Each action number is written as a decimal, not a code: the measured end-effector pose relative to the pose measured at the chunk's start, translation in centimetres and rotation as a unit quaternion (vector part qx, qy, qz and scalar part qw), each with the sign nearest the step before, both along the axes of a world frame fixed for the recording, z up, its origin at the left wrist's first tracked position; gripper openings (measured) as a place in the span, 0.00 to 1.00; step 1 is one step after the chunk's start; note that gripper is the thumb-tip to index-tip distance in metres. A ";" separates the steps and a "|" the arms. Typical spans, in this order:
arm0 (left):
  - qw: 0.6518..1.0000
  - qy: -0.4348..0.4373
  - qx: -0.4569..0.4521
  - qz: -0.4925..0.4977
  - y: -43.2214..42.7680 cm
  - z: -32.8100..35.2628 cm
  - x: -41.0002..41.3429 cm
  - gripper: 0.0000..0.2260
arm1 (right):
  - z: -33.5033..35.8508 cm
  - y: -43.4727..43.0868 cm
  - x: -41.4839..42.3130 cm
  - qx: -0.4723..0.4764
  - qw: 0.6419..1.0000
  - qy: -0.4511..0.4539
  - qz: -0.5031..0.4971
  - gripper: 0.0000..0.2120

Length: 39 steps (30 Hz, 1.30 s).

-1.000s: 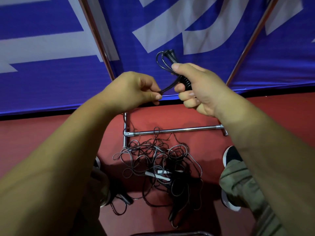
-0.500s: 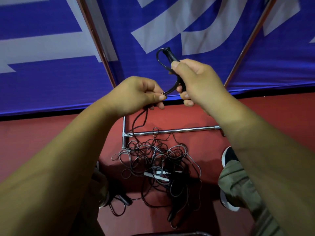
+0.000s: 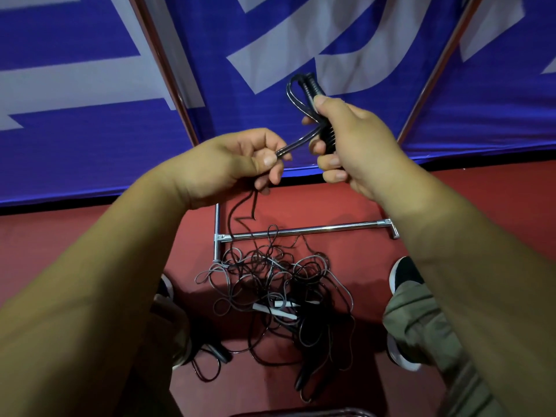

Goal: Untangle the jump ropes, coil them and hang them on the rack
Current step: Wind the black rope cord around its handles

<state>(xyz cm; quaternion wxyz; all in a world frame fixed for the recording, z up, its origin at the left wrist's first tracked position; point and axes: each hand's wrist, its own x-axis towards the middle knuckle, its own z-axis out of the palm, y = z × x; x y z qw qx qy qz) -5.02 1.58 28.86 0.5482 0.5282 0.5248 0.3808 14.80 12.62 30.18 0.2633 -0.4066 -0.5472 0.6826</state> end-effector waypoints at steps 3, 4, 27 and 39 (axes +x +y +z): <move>0.999 0.037 -0.032 0.017 0.1 0.2 -0.7 0.13 | -0.1 0.1 0.0 -0.019 1.000 0.000 0.008 0.19; 0.997 0.051 -0.047 0.029 0.1 0.2 -0.8 0.17 | -0.1 0.1 -0.1 -0.029 0.999 -0.003 0.013 0.19; 0.957 0.153 0.057 0.239 0.6 -0.8 0.3 0.04 | -0.3 -1.8 -0.4 -0.127 0.965 -0.018 0.231 0.20; 0.985 0.017 0.067 0.159 0.4 0.5 0.1 0.09 | -0.8 -2.9 0.3 -0.161 0.889 -0.060 0.424 0.13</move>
